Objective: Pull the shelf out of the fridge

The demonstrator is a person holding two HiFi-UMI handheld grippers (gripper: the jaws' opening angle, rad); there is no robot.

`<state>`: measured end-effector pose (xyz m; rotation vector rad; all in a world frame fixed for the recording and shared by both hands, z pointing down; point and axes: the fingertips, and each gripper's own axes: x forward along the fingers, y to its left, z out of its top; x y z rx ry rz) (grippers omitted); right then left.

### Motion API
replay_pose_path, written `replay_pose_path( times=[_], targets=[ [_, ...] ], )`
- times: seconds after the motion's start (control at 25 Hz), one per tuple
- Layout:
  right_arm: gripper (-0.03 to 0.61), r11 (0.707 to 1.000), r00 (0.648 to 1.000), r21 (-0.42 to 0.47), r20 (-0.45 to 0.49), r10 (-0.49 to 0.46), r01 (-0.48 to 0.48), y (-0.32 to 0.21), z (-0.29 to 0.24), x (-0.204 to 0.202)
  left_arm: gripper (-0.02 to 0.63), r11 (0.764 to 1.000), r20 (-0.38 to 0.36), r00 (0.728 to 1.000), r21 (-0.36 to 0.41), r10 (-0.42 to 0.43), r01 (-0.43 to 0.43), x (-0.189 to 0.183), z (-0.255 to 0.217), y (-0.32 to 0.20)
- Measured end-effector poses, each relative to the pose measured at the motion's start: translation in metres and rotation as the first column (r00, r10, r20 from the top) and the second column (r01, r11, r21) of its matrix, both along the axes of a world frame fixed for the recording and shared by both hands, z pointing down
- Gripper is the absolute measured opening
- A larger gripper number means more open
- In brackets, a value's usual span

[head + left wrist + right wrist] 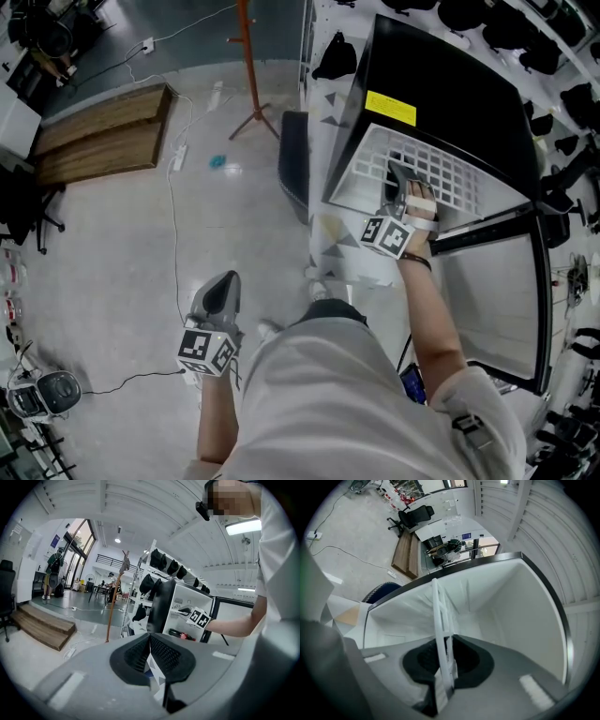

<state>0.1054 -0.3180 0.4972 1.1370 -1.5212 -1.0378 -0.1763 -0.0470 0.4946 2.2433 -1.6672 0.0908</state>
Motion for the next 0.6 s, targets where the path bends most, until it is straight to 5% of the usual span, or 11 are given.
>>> replay_pose_path(
  times=[0.6],
  targets=[
    [0.041,1.0,1.0,-0.005,0.022,0.019,-0.019,0.03,-0.006,-0.002,0.009,0.999,-0.012,0.999,0.004,0.046,-0.046,0.007,0.002,0.01]
  ],
)
